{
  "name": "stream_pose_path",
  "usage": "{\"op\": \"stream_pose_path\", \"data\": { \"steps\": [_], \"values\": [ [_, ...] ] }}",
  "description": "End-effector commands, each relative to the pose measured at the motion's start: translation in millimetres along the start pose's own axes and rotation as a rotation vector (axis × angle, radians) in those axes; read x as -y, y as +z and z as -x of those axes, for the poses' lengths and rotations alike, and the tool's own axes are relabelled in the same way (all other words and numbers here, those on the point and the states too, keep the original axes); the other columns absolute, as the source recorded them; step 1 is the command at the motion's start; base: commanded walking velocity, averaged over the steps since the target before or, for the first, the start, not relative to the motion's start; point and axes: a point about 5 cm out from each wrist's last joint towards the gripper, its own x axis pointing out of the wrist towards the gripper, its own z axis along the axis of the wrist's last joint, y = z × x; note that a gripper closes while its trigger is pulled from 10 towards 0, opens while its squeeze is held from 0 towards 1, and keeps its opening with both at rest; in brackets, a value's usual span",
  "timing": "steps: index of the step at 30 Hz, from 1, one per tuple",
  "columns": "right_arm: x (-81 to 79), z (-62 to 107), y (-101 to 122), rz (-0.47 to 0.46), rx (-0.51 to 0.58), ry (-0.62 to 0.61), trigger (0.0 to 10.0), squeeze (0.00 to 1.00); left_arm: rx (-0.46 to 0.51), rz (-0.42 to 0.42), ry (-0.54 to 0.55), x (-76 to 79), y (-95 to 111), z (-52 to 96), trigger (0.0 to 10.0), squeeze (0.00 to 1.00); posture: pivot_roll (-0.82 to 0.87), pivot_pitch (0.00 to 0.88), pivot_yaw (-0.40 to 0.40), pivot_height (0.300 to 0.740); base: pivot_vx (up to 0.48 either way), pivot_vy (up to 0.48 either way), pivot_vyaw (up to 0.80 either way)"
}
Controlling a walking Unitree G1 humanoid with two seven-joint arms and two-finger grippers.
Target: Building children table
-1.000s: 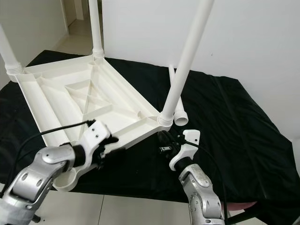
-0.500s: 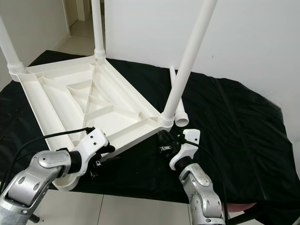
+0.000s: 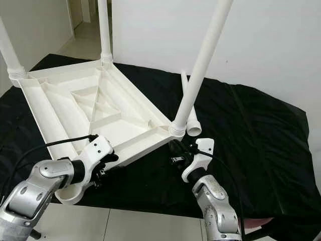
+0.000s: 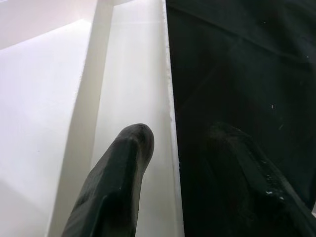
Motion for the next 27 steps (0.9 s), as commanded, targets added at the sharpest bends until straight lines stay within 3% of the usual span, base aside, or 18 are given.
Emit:
{"op": "stream_pose_path", "data": {
  "steps": [1,6,14,15,16,18,20,21,27],
  "values": [
    [1.4,1.3,-1,0.039,-0.002,0.007,10.0,0.00,-0.037,0.000,0.056,3.2,-6,-4.9,10.0,0.00,0.02,0.000,-0.137,0.740,0.000,0.000,0.00],
    [1.8,5.1,3,0.122,0.080,-0.057,10.0,0.00,-0.063,0.011,0.030,12.1,-11,-13.2,10.0,0.00,0.01,0.000,-0.135,0.740,0.000,0.000,0.00],
    [1.1,15.8,2,0.203,0.142,-0.123,10.0,0.00,-0.060,0.025,0.038,13.5,-8,-19.8,10.0,0.00,0.01,0.000,-0.130,0.740,0.000,0.000,0.00],
    [0.4,18.0,1,0.217,0.144,-0.131,10.0,0.00,-0.058,0.031,0.043,12.9,-8,-20.2,9.5,0.00,0.01,0.000,-0.128,0.740,0.000,0.000,0.00],
    [-0.6,20.8,-1,0.216,0.145,-0.143,10.0,0.00,-0.058,0.038,0.047,12.1,-7,-20.3,5.6,0.00,0.01,0.000,-0.125,0.740,0.000,0.000,0.00],
    [-1.1,23.4,-5,0.199,0.141,-0.167,10.0,0.00,-0.068,0.041,0.055,10.2,-9,-20.6,1.7,0.00,0.00,0.000,-0.120,0.740,0.000,0.000,0.00],
    [-1.3,23.8,-5,0.190,0.142,-0.171,10.0,0.00,-0.075,0.046,0.061,9.4,-10,-21.0,1.7,0.00,0.00,0.000,-0.120,0.740,0.000,0.000,0.00],
    [-0.5,23.7,-5,0.189,0.142,-0.183,10.0,0.00,-0.083,0.050,0.064,8.9,-10,-22.2,0.0,0.00,0.00,0.000,-0.114,0.740,0.000,0.000,0.00],
    [3.0,21.7,-4,0.205,0.162,-0.221,10.0,0.00,-0.093,0.094,0.108,6.4,-7,-30.7,0.0,0.00,0.00,0.000,-0.104,0.740,0.000,0.000,0.00]
  ]
}}
